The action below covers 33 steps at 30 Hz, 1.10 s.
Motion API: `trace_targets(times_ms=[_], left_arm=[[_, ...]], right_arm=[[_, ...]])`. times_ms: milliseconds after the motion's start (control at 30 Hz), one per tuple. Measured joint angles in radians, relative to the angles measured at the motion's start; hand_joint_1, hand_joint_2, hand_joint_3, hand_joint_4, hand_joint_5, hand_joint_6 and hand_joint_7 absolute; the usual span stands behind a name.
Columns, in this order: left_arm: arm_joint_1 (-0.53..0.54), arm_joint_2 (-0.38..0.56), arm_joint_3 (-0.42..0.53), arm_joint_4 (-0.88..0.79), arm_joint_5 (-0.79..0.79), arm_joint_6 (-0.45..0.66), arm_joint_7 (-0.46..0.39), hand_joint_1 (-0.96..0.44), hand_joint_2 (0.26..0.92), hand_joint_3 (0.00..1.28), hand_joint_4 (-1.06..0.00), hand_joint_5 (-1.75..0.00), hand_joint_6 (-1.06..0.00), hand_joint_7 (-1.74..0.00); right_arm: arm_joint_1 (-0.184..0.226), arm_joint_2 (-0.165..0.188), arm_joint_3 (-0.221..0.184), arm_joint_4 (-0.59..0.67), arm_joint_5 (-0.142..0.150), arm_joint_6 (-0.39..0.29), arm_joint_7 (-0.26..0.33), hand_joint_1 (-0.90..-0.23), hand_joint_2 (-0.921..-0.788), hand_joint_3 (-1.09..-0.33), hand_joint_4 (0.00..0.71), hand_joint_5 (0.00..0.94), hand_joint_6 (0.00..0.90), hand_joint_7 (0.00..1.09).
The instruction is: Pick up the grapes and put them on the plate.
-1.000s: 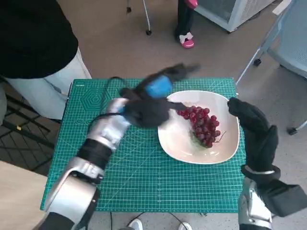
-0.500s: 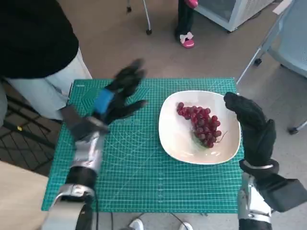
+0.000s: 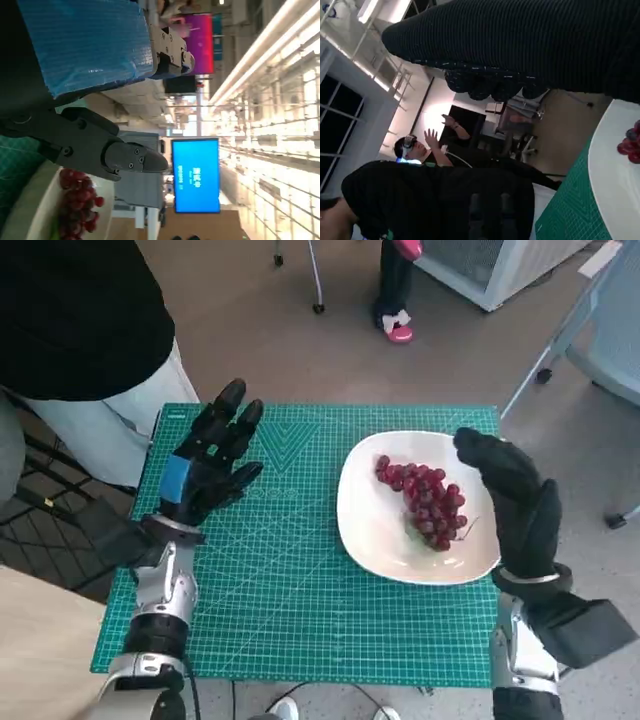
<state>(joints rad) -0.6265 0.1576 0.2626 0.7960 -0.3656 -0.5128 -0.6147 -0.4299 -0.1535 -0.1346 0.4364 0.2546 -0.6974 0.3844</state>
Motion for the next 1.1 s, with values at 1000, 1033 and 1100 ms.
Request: trace_targets(times_ms=[1000, 1033, 1100], left_arm=[[0.029, -0.018, -0.014, -0.018, 0.007, -0.017, -0.026, -0.32, 0.921, 0.20, -0.32, 0.00, -0.38, -0.02], [0.031, -0.020, -0.014, -0.019, 0.007, -0.018, -0.025, -0.32, 0.921, 0.21, -0.32, 0.00, -0.39, -0.02], [0.035, -0.024, -0.015, -0.021, 0.009, -0.020, -0.023, -0.32, 0.921, 0.21, -0.32, 0.00, -0.39, -0.02]], right_arm=[[-0.060, -0.003, -0.013, 0.048, 0.043, 0.000, 0.088, -0.614, -0.921, -0.886, 0.369, 0.000, 0.140, 0.21], [-0.060, -0.003, -0.013, 0.048, 0.044, 0.000, 0.088, -0.615, -0.921, -0.886, 0.369, 0.000, 0.138, 0.21], [-0.060, -0.003, -0.014, 0.048, 0.046, 0.000, 0.090, -0.616, -0.921, -0.886, 0.368, 0.000, 0.136, 0.21]])
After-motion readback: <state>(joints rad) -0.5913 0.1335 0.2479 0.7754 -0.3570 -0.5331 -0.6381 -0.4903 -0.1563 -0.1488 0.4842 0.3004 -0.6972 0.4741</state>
